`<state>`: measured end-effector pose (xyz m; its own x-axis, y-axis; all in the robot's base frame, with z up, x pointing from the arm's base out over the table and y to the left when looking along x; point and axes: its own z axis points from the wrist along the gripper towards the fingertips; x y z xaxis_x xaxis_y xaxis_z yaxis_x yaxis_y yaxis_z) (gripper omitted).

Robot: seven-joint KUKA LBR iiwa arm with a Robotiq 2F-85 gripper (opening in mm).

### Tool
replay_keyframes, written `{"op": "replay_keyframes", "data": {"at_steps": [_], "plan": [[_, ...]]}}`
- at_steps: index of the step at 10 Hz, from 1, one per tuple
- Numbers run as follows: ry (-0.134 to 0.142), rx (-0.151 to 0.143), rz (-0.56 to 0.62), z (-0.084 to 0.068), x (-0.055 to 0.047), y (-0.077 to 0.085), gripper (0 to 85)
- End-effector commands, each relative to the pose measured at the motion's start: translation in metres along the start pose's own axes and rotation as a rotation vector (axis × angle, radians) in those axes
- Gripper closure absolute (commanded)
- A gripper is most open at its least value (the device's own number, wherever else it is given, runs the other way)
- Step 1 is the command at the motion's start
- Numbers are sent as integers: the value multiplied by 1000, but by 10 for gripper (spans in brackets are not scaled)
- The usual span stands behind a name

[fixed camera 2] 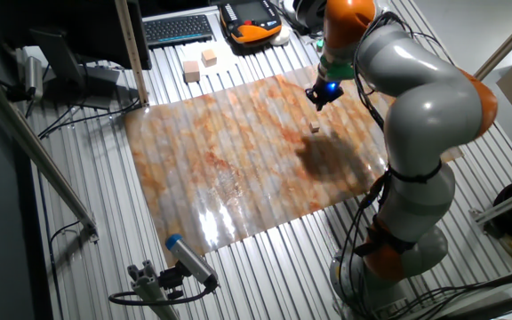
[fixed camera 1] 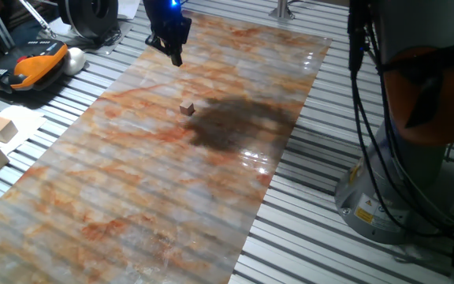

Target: Use the gripper to push the small block from left to right

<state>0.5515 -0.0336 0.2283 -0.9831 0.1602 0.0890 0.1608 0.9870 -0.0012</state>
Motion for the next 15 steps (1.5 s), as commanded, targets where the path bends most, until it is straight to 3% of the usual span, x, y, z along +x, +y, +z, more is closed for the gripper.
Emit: {"op": "replay_keyframes", "data": {"at_steps": [1,2,3,5,6,8,11,15], "plan": [[-8,0,-12,3,-22,-2,850],[-22,-1,-41,13,-40,-8,850],[-25,-1,-59,17,-49,-12,850],[-39,4,-82,26,-55,-11,850],[-37,22,-85,33,-56,-7,850],[-27,25,-105,44,-61,-11,850],[-4,30,-132,64,-61,-27,850],[-36,27,-163,105,-49,-42,850]]}}
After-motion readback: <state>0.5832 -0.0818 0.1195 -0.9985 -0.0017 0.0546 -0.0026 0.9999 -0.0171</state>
